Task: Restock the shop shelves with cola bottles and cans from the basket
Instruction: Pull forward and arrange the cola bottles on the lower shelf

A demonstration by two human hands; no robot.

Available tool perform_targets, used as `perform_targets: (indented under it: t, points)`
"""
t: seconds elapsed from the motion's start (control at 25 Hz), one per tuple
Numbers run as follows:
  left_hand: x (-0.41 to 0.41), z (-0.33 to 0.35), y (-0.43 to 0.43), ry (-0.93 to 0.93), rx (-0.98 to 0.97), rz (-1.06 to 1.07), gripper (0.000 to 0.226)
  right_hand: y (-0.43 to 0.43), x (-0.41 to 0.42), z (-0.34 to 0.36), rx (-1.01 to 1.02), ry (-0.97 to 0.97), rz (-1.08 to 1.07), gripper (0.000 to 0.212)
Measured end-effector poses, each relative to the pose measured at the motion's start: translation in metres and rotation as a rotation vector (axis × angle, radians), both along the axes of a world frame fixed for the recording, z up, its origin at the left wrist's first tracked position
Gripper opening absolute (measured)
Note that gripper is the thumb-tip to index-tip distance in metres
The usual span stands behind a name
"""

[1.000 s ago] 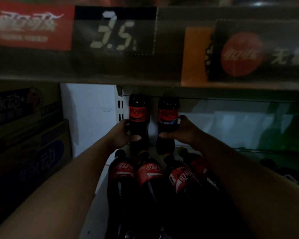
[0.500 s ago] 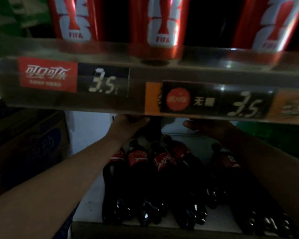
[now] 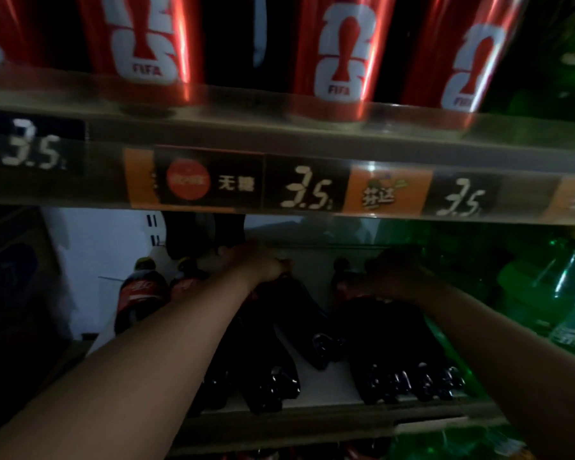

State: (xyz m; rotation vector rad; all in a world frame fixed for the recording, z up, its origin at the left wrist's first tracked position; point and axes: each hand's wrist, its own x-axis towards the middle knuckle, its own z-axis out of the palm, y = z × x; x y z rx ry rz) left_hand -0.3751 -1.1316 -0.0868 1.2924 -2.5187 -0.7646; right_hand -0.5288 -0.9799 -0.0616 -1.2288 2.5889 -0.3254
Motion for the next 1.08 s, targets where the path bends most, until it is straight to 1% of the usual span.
perform_targets:
  t: [0.08, 0.12, 0.16, 0.24, 0.28, 0.32, 0.36, 0.44, 0.48, 0.52, 0.56, 0.6, 0.68, 0.76, 0.8, 0.88, 0.92, 1.0, 1.08]
  points:
    - [-0.013, -0.014, -0.011, 0.001, 0.012, 0.016, 0.093, -0.005, 0.011, -0.004, -0.026, -0.007, -0.003, 0.07]
    - [-0.024, -0.032, -0.026, 0.009, 0.005, 0.012, 0.106, -0.009, 0.016, -0.003, -0.033, -0.024, -0.007, 0.069]
    - [-0.036, -0.048, -0.04, 0.014, -0.007, 0.018, 0.113, -0.015, 0.019, 0.0, -0.027, -0.019, 0.002, 0.062]
    - [-0.039, -0.05, -0.037, 0.046, 0.042, 0.047, 0.107, -0.02, 0.023, 0.001, 0.036, -0.023, -0.007, 0.056]
    - [-0.031, -0.037, -0.021, 0.08, 0.079, 0.069, 0.102, -0.021, 0.023, -0.002, 0.036, -0.026, -0.023, 0.056]
    - [-0.027, -0.028, -0.01, 0.111, 0.102, 0.109, 0.1, -0.021, 0.021, -0.006, -0.009, -0.051, -0.06, 0.055]
    - [-0.024, -0.02, -0.002, 0.139, 0.095, 0.147, 0.098, -0.019, 0.018, -0.01, -0.108, -0.146, -0.12, 0.053]
    - [-0.023, -0.012, 0.002, 0.272, 0.132, 0.21, 0.09, -0.017, 0.012, -0.014, -0.416, -0.442, -0.17, 0.042]
    - [-0.021, -0.008, 0.002, 0.377, 0.171, 0.215, 0.086, -0.017, 0.009, -0.012, -0.54, -0.574, -0.154, 0.036]
    - [-0.019, -0.003, 0.003, 0.486, 0.195, 0.203, 0.081, -0.015, 0.004, -0.008, -0.635, -0.666, -0.113, 0.027]
    - [-0.016, 0.004, 0.004, 0.595, 0.221, 0.19, 0.073, -0.012, 0.0, -0.003, -0.709, -0.715, -0.051, 0.017]
    - [-0.012, 0.011, 0.007, 0.698, 0.24, 0.156, 0.063, -0.009, -0.004, 0.002, -0.79, -0.757, 0.021, 0.012]
    - [-0.002, 0.024, 0.011, 0.836, 0.281, 0.024, 0.043, -0.003, -0.012, 0.009, -0.932, -0.823, 0.14, 0.027]
    - [0.01, 0.034, 0.014, 0.845, 0.304, -0.108, 0.039, 0.004, -0.018, 0.009, -0.985, -0.861, 0.199, 0.04]
    - [0.014, 0.037, 0.014, 0.828, 0.296, -0.15, 0.039, 0.006, -0.02, 0.005, -0.982, -0.88, 0.228, 0.043]
    - [0.02, 0.04, 0.014, 0.777, 0.276, -0.226, 0.041, 0.008, -0.024, 0.001, -0.946, -0.923, 0.3, 0.045]
    - [0.022, 0.04, 0.017, 0.751, 0.271, -0.263, 0.045, 0.009, -0.026, -0.001, -0.922, -0.95, 0.331, 0.052]
    - [0.026, 0.039, 0.02, 0.719, 0.272, -0.318, 0.055, 0.011, -0.03, -0.005, -0.881, -0.989, 0.355, 0.075]
    - [0.031, 0.037, 0.018, 0.724, 0.293, -0.351, 0.059, 0.013, -0.028, -0.009, -0.88, -1.007, 0.34, 0.087]
